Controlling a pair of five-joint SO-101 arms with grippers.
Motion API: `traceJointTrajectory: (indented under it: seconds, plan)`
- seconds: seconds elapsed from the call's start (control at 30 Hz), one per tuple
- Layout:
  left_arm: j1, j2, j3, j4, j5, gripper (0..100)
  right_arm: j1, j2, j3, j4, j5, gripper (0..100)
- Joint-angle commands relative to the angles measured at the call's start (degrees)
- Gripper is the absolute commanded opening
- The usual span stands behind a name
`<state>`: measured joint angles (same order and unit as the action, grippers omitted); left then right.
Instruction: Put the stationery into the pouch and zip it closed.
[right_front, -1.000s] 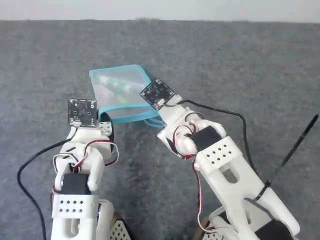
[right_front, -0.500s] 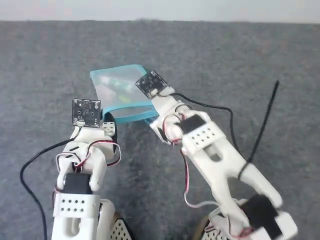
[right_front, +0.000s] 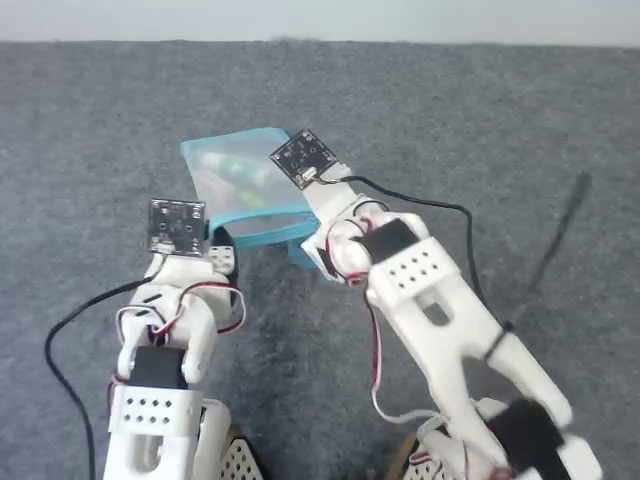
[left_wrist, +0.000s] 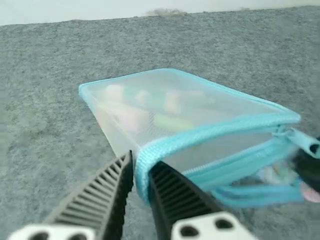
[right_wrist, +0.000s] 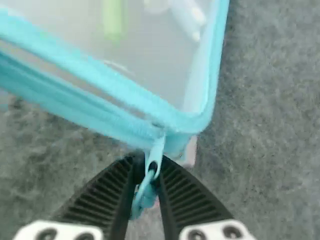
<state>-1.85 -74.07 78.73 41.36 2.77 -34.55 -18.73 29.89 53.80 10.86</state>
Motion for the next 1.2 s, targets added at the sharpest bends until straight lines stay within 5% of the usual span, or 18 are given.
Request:
traceJointTrajectory:
  seconds: [0.0,0.23,0.67,0.93,1.17]
  plan:
    - [5.45,-0.44,-0.04,-2.46,-1.14,1,-2.95,-9.27,-3.78,4.18,2.99,0.6]
    - [8.09,-0.44,1.10,-2.46,-1.58,1,-13.05,-12.79,-3.96,6.90,7.74,0.6]
    - [8.09,-0.44,1.10,-2.55,-1.32,1,-20.88,-21.58,-2.29,11.38,10.55,1.6]
    - [8.00,-0.44,0.92,-2.55,-1.32,1,-16.66,-24.31,-2.55,24.92,16.97,45.5]
    - [8.00,-0.44,0.84,-2.46,-1.32,1,-15.87,-38.20,-2.11,30.99,17.14,47.9]
